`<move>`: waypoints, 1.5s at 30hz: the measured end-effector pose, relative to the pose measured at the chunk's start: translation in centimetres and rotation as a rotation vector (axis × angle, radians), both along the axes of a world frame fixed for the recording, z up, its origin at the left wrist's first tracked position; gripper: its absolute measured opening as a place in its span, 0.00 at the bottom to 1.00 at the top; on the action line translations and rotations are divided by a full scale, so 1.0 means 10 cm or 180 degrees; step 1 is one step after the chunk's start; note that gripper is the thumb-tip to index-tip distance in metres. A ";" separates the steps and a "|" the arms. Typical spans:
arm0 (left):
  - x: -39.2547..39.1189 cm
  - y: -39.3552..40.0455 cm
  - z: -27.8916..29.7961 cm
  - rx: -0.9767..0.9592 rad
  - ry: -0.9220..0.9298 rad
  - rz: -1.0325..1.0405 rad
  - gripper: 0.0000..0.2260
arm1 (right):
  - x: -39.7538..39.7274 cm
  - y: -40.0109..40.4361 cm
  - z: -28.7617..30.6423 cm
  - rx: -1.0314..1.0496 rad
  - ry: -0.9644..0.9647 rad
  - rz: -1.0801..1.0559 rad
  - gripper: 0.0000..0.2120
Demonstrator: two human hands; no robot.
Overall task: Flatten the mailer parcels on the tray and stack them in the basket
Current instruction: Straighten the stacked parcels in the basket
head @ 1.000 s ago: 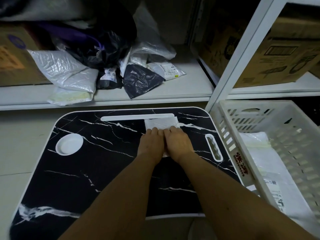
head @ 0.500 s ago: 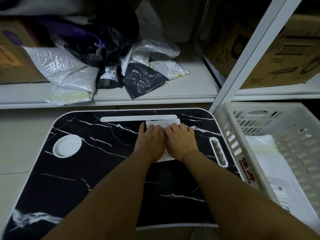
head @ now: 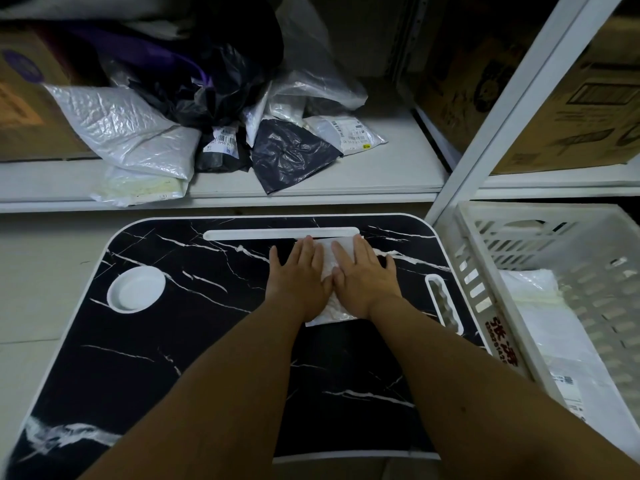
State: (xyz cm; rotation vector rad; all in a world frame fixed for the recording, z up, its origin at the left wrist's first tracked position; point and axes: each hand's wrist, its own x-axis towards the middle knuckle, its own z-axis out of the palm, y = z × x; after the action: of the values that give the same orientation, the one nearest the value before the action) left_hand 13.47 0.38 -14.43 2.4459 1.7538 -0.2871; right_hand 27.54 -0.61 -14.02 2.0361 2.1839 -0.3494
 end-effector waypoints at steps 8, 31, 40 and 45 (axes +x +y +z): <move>0.01 -0.04 0.10 0.0090 0.0412 0.0228 0.28 | -0.07 -0.01 0.07 -0.0183 -0.0312 -0.0270 0.26; 0.25 -0.60 0.58 -0.0353 -0.1225 0.1423 0.18 | -0.01 -0.36 0.78 -0.0192 0.2147 -0.2146 0.10; 0.97 -0.65 1.12 -0.0213 -0.2078 0.1119 0.25 | 0.99 -0.43 1.48 0.0410 0.1886 -0.2153 0.22; 1.75 -0.78 1.32 -0.0376 -0.2519 0.0567 0.18 | 1.88 -0.68 1.50 0.0691 0.1686 -0.2869 0.16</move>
State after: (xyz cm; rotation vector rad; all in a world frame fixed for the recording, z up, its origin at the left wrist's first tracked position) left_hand 30.94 -7.46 -1.26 1.8912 1.4973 0.5114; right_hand 46.34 -7.40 0.98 3.2649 1.3601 -0.8416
